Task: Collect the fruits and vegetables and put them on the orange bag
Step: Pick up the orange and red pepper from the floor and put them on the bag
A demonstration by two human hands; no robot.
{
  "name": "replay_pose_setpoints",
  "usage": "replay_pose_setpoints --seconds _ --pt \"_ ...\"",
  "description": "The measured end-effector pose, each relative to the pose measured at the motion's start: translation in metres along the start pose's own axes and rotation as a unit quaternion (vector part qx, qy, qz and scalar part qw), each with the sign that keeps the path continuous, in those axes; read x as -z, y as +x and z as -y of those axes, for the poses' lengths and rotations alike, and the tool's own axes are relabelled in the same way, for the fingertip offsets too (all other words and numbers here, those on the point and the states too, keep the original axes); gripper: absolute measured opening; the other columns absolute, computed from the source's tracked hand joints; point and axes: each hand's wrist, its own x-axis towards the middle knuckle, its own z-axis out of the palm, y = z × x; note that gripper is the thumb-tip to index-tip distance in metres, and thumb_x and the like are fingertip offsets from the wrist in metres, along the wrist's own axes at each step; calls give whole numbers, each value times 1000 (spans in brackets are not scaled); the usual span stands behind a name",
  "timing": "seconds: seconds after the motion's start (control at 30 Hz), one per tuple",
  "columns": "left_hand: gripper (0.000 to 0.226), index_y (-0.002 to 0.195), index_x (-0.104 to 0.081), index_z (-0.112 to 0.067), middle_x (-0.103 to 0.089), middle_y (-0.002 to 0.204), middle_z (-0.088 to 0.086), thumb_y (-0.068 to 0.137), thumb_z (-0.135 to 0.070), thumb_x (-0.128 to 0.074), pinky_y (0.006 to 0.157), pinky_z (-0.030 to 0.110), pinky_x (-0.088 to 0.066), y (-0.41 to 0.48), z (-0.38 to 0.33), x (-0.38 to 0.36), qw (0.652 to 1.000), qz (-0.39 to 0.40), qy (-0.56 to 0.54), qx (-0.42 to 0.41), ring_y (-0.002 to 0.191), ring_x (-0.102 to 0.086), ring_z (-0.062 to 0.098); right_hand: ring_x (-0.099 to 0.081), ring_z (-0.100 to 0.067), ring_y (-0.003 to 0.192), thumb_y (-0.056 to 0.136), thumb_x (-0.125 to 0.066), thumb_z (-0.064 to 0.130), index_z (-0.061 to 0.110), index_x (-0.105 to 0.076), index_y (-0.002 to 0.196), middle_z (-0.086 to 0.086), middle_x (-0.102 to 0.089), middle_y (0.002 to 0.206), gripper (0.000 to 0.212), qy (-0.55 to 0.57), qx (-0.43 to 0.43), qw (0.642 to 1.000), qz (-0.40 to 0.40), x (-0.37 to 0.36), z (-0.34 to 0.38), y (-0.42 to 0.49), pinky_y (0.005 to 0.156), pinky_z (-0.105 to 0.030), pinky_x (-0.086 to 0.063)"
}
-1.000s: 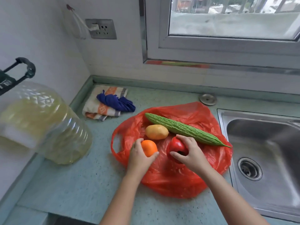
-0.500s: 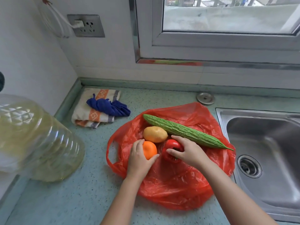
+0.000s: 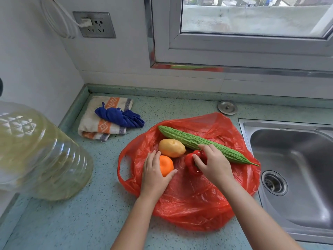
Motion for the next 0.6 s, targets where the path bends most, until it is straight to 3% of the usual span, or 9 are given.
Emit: replay_pose_setpoints --seconds 0.6 --pt "76 143 -23 -13 -11 154 7 84 -47 -56 113 35 -7 -10 -20 2 998 -20 42 -38 141 -3 22 -52 -34 98 85 -59 20 4 -60 107 -14 -59 101 27 29 -33 998 -37 -1 -11 11 75 -41 -45"
